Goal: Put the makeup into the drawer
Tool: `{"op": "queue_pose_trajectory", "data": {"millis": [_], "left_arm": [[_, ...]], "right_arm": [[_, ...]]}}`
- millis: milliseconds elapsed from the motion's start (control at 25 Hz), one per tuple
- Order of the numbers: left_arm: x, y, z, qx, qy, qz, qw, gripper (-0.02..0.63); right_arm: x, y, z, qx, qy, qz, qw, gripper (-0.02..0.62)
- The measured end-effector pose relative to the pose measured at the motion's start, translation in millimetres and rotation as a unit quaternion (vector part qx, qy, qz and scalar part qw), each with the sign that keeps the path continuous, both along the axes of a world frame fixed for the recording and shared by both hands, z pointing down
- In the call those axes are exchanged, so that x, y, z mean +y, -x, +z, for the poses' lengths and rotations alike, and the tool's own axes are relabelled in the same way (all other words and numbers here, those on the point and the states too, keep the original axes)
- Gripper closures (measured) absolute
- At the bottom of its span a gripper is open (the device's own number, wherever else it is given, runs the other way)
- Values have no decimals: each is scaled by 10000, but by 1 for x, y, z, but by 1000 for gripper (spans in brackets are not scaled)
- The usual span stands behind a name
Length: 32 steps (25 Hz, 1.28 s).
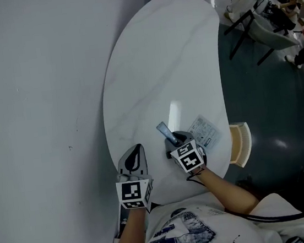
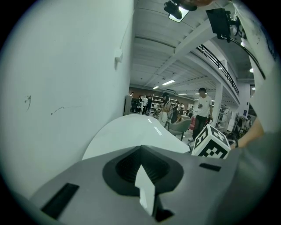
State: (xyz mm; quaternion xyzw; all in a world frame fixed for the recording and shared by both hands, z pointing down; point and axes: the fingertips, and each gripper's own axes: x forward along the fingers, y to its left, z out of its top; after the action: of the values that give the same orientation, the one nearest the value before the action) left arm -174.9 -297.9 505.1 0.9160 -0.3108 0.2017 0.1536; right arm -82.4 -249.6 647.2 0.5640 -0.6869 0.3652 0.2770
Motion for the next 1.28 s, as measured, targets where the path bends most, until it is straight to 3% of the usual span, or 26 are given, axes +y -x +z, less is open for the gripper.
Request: {"op": "queue_pose_trajectory", "data": {"millis": [760, 1280], "left_arm": [[44, 26, -28, -23, -307, -536, 9981, 558], [129, -8, -51, -48, -632, -540, 9965, 558]], "right_arm": [[25, 0, -33, -4, -448, -239, 9987, 463], [112, -40, -76, -210, -881, -71, 9959, 463]]}}
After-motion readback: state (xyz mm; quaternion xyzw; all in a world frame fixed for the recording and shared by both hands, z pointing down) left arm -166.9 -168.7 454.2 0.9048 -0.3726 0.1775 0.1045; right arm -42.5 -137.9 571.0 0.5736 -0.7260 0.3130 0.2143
